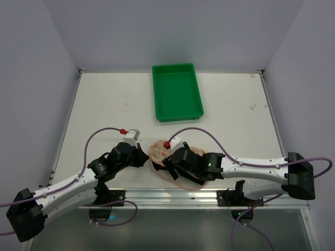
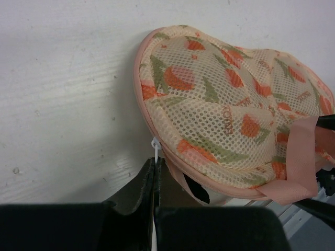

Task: Unzip the laundry bag and remove the bra

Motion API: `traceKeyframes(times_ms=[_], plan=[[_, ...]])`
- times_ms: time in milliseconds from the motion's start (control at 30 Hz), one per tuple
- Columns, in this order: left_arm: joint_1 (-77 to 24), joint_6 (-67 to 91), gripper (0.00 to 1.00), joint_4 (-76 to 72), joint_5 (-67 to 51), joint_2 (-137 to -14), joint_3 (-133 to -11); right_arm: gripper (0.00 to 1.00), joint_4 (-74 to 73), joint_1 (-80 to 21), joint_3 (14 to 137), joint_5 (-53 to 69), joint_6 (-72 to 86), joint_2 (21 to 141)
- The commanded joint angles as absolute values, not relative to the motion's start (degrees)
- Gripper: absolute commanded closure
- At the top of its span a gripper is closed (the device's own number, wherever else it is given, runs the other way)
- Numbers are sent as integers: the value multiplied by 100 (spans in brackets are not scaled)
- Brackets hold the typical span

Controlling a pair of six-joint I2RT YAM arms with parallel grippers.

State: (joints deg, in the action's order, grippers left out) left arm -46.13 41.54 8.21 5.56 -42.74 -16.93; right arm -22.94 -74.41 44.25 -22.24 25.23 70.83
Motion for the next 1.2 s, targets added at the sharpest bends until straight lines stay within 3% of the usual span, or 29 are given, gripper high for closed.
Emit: traceKeyframes(times_ms=[0, 100, 133, 533, 600, 833, 933, 1067, 1133, 1167], plan=[[-4588, 4272, 100, 290, 211, -4482, -1722, 16, -2312, -7514, 5158, -1978, 2277, 6847], [-4588, 4263, 100, 246, 106, -4509, -1802, 2, -2303, -7611, 5501, -2074, 2154, 6960], [-4588, 4254, 100, 229, 79, -4491, -1837, 1, -2233, -7637, 5572, -2092, 2066, 7048], [-4597, 4289, 100, 255, -263, -4359, -1986, 1, -1530, -8340, 6398, -3628, 1582, 9121], [-4597, 4280, 100, 290, -290, -4307, -2013, 6, -1407, -8437, 6355, -3988, 1652, 9263], [-4597, 4271, 100, 439, -325, -4184, -2153, 30, -1283, -8482, 5986, -4772, 1933, 9553], [-4597, 4245, 100, 518, -334, -4166, -2241, 51, -1458, -8481, 5959, -5001, 2126, 9685], [-4588, 4201, 100, 650, -238, -4122, -2338, 88, -1643, -8490, 5854, -5063, 2338, 9668], [-4588, 4192, 100, 738, -133, -4069, -2373, 100, -1827, -8481, 5810, -5080, 2513, 9598], [-4588, 4192, 100, 764, -97, -4061, -2373, 100, -1846, -8490, 5705, -5054, 2540, 9554]])
